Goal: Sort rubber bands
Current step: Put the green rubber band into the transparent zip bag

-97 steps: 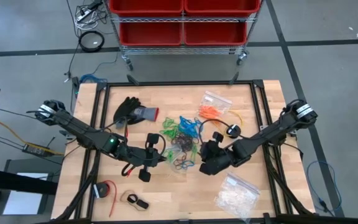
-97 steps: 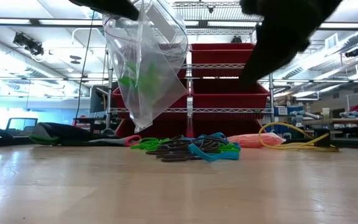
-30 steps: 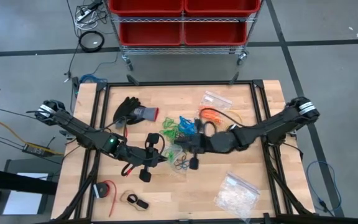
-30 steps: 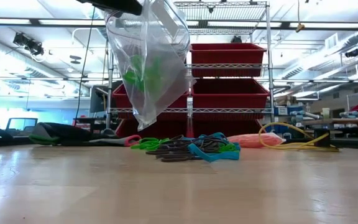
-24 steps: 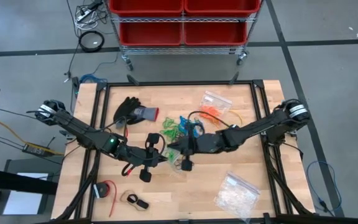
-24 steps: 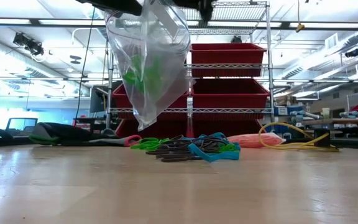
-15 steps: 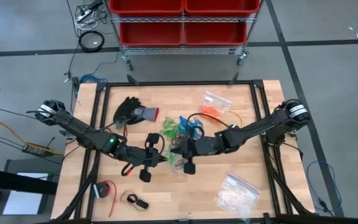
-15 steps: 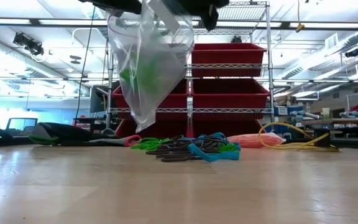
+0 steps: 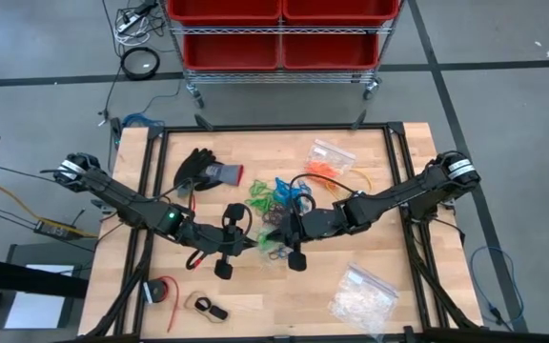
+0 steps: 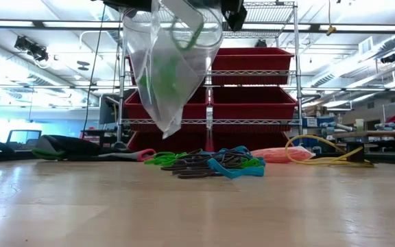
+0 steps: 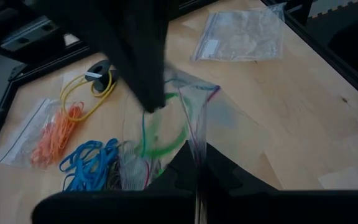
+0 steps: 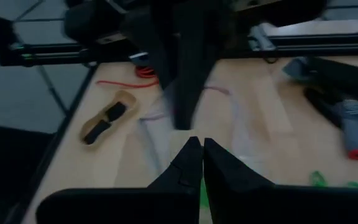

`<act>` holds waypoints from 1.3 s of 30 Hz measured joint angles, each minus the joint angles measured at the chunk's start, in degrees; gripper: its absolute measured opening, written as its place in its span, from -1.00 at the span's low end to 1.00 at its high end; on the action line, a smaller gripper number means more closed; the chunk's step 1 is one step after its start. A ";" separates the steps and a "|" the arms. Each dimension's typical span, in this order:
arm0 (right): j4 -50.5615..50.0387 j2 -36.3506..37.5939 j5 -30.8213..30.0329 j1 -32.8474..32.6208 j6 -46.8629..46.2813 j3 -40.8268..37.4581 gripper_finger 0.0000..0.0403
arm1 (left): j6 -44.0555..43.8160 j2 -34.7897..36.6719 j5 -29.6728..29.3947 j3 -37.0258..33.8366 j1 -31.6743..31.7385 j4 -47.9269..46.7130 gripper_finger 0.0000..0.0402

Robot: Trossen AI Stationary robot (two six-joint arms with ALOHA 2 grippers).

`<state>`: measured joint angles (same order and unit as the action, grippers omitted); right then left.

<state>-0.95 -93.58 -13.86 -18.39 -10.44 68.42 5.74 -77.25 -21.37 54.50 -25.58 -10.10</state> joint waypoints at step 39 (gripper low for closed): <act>-21.62 0.45 -21.32 -9.36 -15.54 -4.17 -0.26 | 0.00 0.00 0.00 0.00 0.02 0.00 -0.92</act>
<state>-22.57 -93.13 -35.19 -27.75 -25.99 64.25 5.74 -77.25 -21.37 54.50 -25.56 -10.11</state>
